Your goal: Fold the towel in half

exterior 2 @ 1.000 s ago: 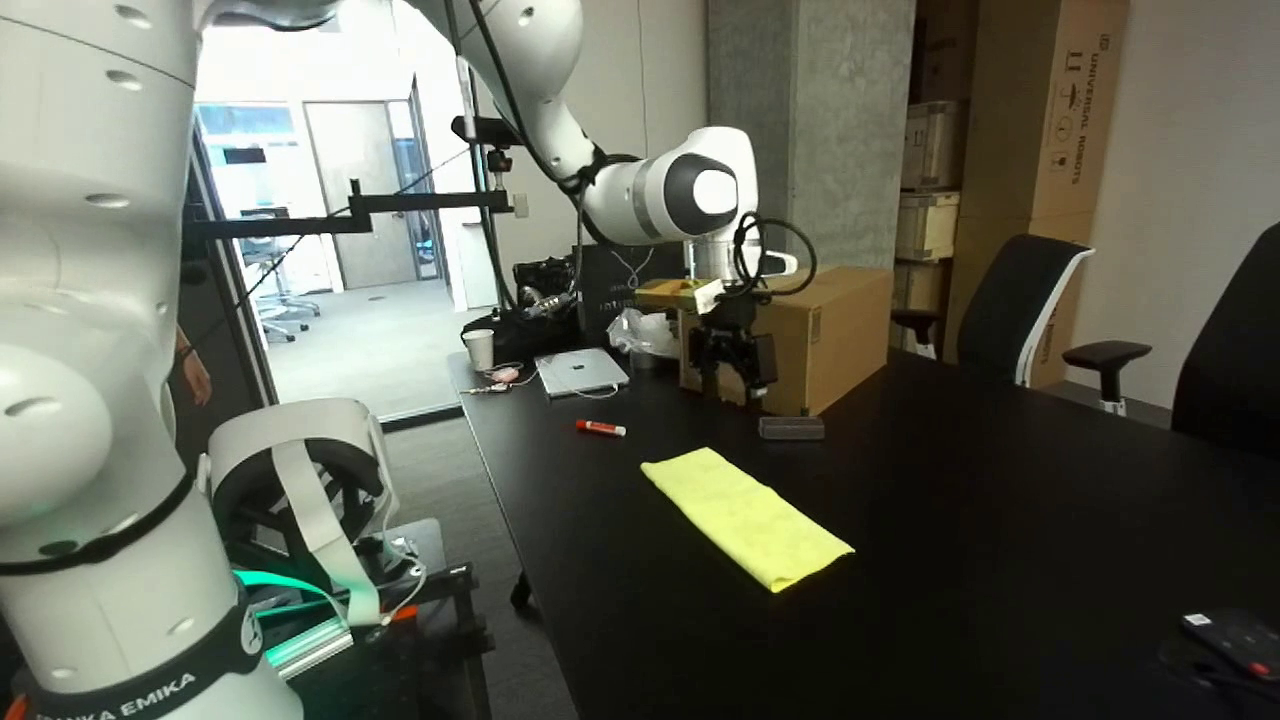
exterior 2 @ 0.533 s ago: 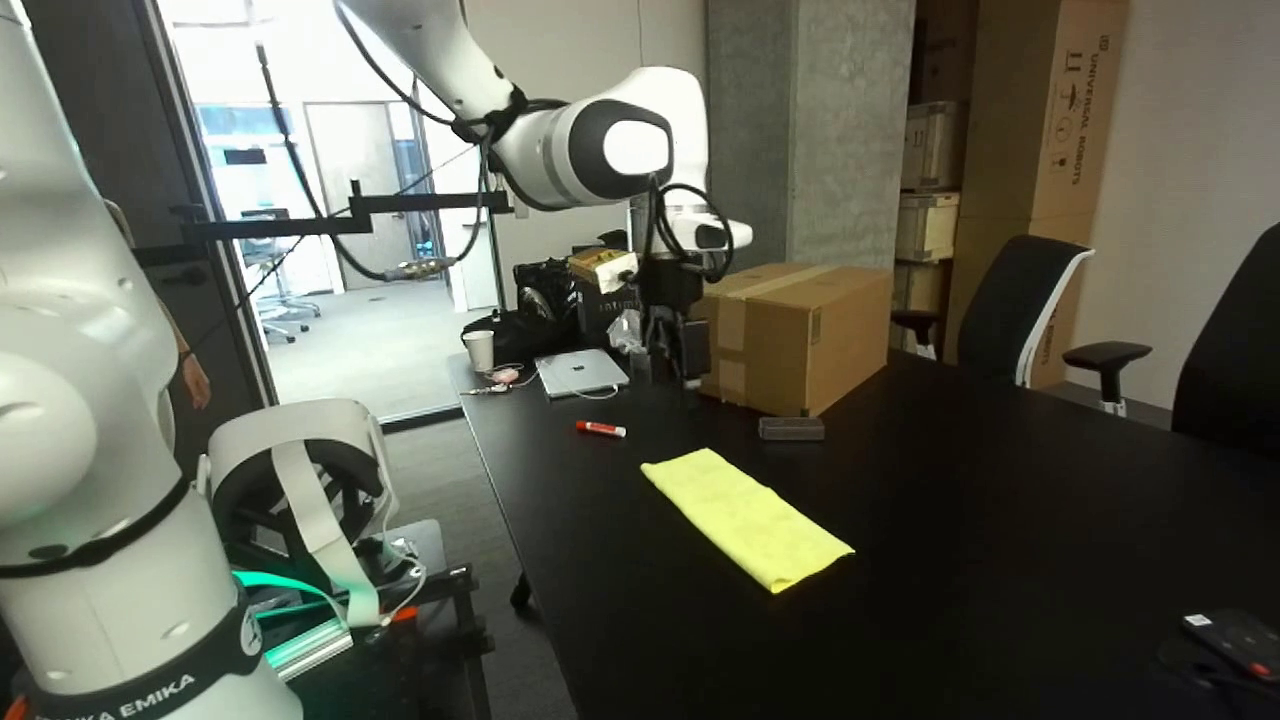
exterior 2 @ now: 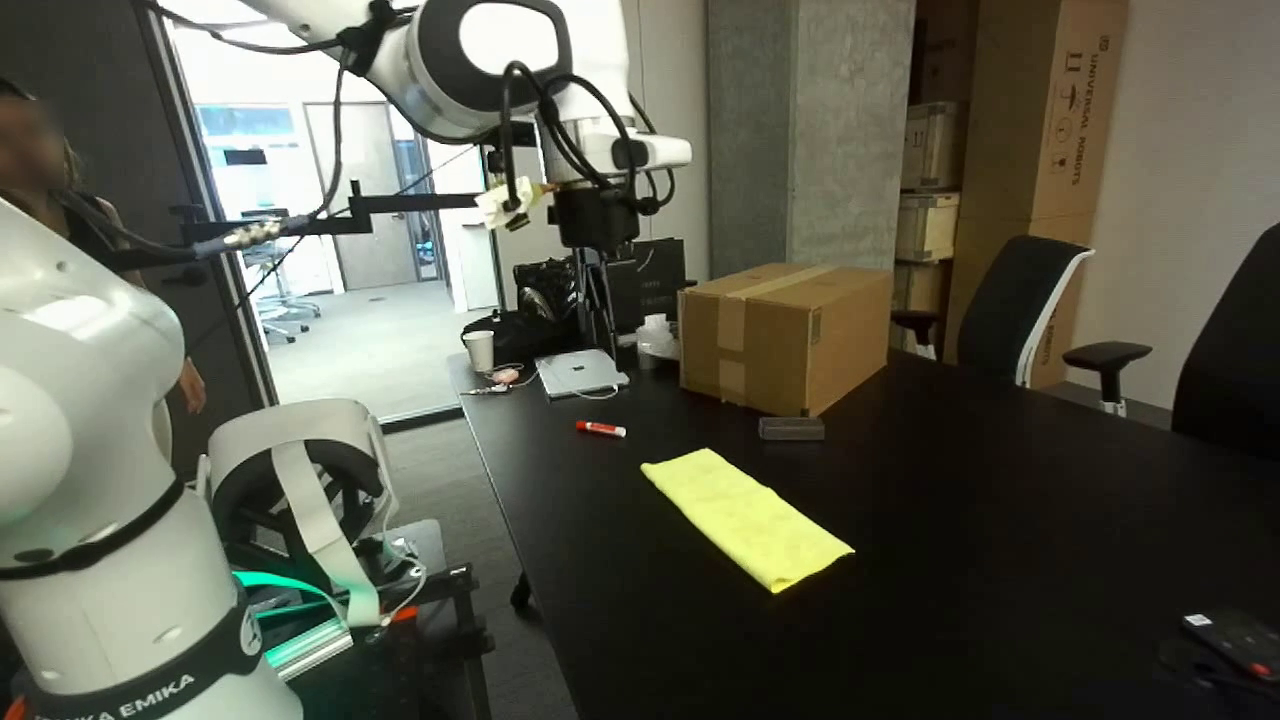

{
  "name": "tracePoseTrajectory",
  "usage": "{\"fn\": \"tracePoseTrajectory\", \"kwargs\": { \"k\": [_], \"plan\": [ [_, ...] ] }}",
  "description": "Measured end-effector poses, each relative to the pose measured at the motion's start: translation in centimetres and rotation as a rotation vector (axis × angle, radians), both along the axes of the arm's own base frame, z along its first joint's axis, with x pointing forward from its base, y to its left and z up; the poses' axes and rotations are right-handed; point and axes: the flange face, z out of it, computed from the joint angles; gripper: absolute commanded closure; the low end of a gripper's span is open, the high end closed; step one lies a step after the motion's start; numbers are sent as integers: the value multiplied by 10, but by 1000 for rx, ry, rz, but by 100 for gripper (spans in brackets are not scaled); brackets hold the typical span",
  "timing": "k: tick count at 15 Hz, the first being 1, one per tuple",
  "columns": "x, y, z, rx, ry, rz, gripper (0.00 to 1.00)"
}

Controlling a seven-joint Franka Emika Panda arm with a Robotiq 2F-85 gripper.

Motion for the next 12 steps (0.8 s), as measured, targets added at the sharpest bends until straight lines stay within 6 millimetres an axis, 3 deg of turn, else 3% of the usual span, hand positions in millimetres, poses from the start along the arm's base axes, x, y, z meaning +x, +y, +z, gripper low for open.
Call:
{"fn": "tracePoseTrajectory", "kwargs": {
  "k": [6,12],
  "plan": [
    [-56,-48,49,27,-61,-11,0],
    [-66,-53,50,34,-70,-8,0]
  ]
}}
